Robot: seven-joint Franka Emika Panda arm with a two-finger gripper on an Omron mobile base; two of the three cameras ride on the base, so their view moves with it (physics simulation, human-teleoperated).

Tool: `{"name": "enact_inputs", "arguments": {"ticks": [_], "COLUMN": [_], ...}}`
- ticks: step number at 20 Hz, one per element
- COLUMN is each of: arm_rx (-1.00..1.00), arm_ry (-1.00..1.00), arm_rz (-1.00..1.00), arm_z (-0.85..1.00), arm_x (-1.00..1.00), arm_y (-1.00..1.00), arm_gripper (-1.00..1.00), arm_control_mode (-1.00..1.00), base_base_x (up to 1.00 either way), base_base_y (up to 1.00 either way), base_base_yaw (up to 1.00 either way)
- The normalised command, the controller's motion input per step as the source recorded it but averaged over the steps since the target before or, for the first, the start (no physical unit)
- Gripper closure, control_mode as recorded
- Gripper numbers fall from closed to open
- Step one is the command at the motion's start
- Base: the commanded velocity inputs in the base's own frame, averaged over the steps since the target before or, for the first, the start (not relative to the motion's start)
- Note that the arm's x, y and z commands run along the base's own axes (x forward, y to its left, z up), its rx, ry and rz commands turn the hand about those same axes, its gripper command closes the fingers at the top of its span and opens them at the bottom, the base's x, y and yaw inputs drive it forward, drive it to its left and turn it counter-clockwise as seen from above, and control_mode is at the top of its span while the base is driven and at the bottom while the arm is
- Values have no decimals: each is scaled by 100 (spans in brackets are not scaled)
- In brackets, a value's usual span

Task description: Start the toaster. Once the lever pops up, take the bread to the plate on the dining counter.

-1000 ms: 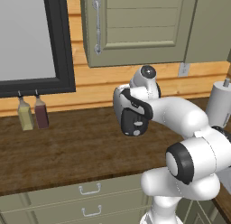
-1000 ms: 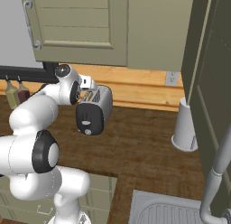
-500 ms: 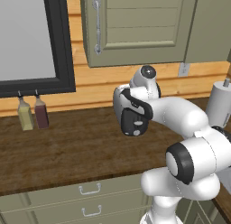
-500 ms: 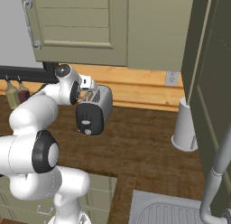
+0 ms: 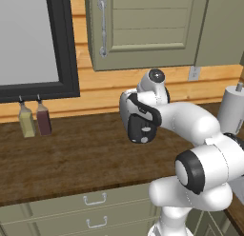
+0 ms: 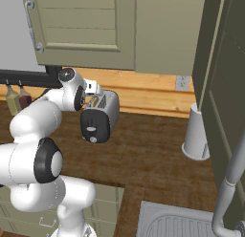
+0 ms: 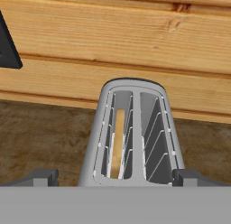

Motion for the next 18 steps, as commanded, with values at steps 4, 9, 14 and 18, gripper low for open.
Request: {"name": "enact_inputs", "arguments": {"ticks": [4,9,14,18], "arm_rx": [0,0,0,0], "arm_ry": [0,0,0,0], "arm_rz": [0,0,0,0], "arm_z": [0,0,0,0], "arm_x": [0,0,0,0], "arm_y": [0,0,0,0], "arm_gripper": [-100,-100,-100,-100], "arm_control_mode": [-100,-100,-100,-100], "base_base_x": [0,0,0,0], "base_base_y": [0,0,0,0], "base_base_yaw": [0,0,0,0]}}
